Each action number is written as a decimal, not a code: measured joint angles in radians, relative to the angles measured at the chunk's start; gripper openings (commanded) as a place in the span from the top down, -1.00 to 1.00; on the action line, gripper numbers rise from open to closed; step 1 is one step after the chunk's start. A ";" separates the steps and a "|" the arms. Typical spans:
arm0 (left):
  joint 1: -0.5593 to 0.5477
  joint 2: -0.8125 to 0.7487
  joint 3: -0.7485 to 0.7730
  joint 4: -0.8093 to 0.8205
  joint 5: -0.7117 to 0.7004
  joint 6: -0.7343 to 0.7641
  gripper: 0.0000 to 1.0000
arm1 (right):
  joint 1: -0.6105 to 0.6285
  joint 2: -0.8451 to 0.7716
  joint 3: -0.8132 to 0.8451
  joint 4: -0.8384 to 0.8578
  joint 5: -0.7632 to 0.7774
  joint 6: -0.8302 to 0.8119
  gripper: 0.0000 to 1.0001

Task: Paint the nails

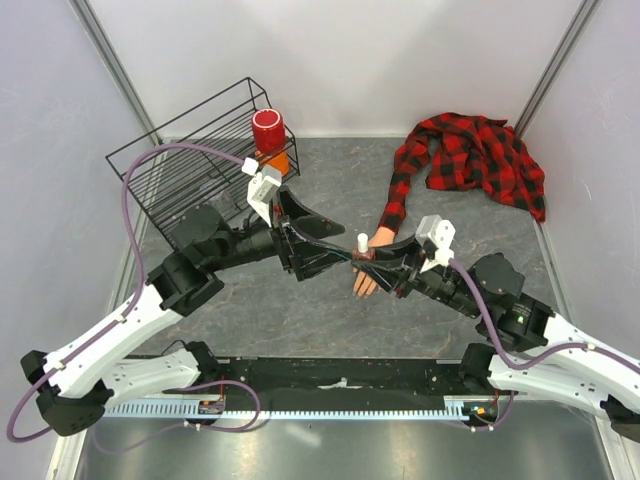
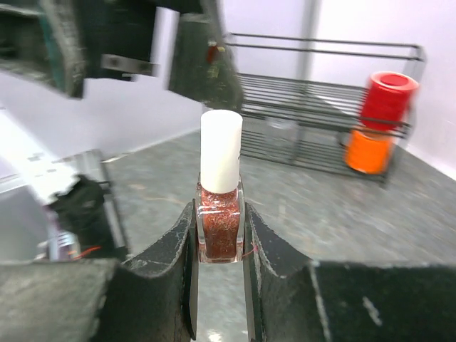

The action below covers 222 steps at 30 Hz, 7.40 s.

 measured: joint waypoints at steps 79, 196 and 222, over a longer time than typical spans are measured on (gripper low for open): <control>-0.144 0.186 0.138 -0.149 -0.475 0.141 0.97 | 0.073 0.247 0.209 -0.153 0.368 0.063 1.00; 0.008 0.103 0.033 0.071 0.354 -0.001 0.67 | -0.002 -0.017 -0.024 0.028 -0.282 0.129 1.00; -0.270 0.192 0.151 -0.185 -0.681 0.161 -0.29 | 0.098 0.145 0.045 -0.048 0.408 0.039 1.00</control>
